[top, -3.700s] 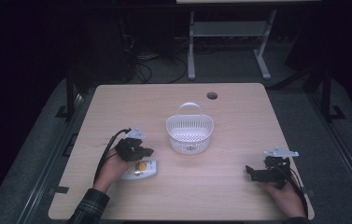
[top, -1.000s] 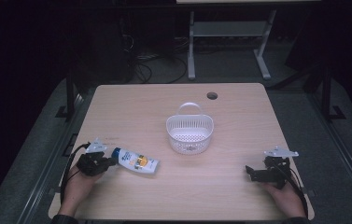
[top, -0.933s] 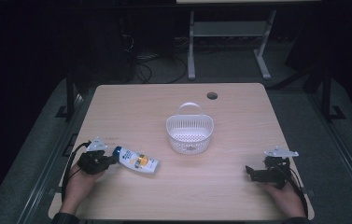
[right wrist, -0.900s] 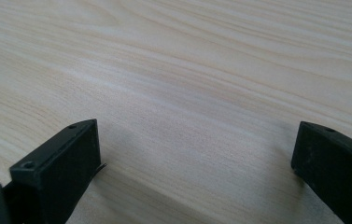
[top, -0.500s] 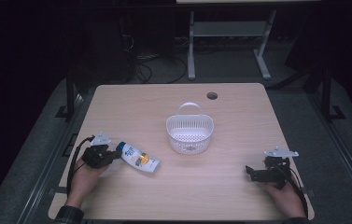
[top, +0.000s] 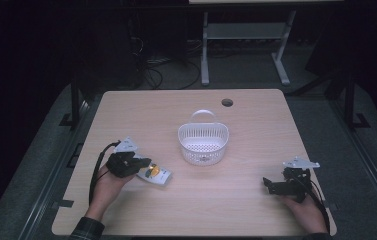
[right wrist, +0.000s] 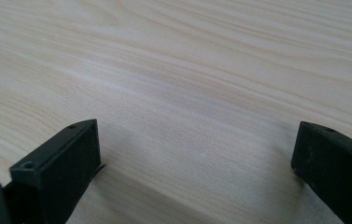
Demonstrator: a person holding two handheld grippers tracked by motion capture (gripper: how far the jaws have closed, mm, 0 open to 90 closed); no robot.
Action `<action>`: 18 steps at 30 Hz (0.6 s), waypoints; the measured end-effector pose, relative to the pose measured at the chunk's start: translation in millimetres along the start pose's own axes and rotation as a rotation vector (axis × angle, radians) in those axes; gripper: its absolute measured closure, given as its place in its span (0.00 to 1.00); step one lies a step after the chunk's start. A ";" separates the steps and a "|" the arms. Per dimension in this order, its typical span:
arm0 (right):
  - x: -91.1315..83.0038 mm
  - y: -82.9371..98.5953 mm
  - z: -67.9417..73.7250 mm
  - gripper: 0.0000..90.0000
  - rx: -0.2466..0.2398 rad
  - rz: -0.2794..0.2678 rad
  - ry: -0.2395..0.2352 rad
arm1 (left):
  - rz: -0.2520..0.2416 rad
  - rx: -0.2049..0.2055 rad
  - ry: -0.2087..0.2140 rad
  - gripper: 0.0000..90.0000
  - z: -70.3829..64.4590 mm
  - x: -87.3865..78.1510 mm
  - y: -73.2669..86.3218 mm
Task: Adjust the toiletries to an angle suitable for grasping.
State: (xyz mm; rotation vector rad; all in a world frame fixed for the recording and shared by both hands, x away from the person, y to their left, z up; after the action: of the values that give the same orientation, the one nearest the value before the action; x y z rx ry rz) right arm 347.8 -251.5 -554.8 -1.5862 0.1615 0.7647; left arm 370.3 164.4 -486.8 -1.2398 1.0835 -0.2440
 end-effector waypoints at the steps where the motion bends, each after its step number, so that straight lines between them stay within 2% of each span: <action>1: 0.0 0.0 0.1 0.01 0.001 0.000 0.000 | 0.003 0.006 0.008 1.00 -3.6 4.3 -1.4; 6: -0.1 0.0 0.2 0.01 0.000 0.000 0.000 | 0.020 0.018 0.044 1.00 -18.3 24.4 -6.0; 12: 0.0 0.0 0.1 0.01 0.000 0.000 0.000 | 0.083 0.038 0.058 1.00 -27.4 42.5 -0.8; 18: -0.1 0.1 0.2 0.01 0.000 0.001 0.000 | 0.105 0.039 0.065 1.00 -28.6 39.5 6.2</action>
State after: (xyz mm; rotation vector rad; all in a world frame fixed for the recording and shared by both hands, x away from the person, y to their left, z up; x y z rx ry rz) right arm 347.6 -251.3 -554.8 -1.5861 0.1616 0.7654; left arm 366.2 121.7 -510.9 -1.1438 1.1910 -0.2257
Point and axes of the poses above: each handheld gripper's, and its own axes: x roughly forward along the jaws, y roughly out of its underside, z roughly to its left, the point moved 10 cm from there along x, roughly forward along the jaws, and after that the axes turned 12 degrees about -z, right-handed, at the moved point
